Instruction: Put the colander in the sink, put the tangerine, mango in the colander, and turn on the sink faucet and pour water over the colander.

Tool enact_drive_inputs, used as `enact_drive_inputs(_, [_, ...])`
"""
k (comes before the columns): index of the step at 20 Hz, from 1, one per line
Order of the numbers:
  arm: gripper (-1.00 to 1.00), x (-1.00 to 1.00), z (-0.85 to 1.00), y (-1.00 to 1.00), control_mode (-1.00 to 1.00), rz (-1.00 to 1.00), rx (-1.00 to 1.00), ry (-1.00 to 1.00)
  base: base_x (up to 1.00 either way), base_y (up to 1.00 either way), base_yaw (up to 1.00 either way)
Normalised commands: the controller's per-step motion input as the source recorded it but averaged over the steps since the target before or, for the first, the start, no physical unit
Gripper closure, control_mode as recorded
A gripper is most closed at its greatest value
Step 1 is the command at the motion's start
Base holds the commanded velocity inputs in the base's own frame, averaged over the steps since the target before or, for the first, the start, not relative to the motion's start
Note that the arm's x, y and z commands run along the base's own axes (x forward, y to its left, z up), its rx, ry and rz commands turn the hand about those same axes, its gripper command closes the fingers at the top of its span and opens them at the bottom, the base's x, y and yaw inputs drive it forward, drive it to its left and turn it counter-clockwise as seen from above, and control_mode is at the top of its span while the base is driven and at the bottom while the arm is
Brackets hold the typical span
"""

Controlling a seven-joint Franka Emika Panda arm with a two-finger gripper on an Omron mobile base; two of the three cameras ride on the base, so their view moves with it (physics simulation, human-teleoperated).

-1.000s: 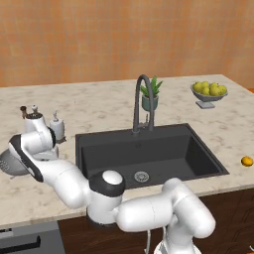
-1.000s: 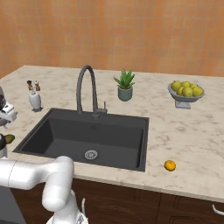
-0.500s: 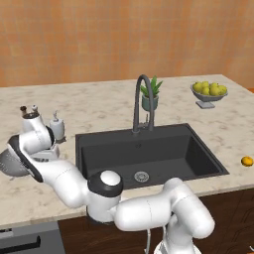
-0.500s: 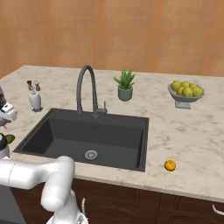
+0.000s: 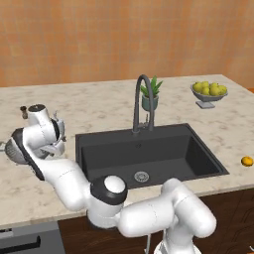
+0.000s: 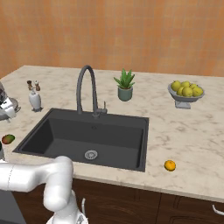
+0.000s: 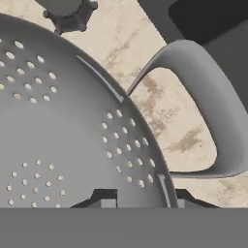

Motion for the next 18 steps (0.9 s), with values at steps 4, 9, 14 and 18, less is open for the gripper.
enact_drive_inputs(4, [1.0,-0.67,0.58,-1.0,-1.0,-0.14,0.29,-0.3,0.0,0.0,0.0])
enact_drive_inputs(9, [1.0,-0.92,0.67,-1.0,-1.0,-0.11,0.27,-0.3,0.0,0.0,0.0])
enact_drive_inputs(14, [1.0,-1.0,0.65,-1.0,-1.0,-0.06,0.17,-0.18,0.0,0.0,0.0])
enact_drive_inputs(18, [1.0,-0.98,0.35,-1.0,-1.0,-0.05,0.04,-0.1,0.0,0.0,0.0])
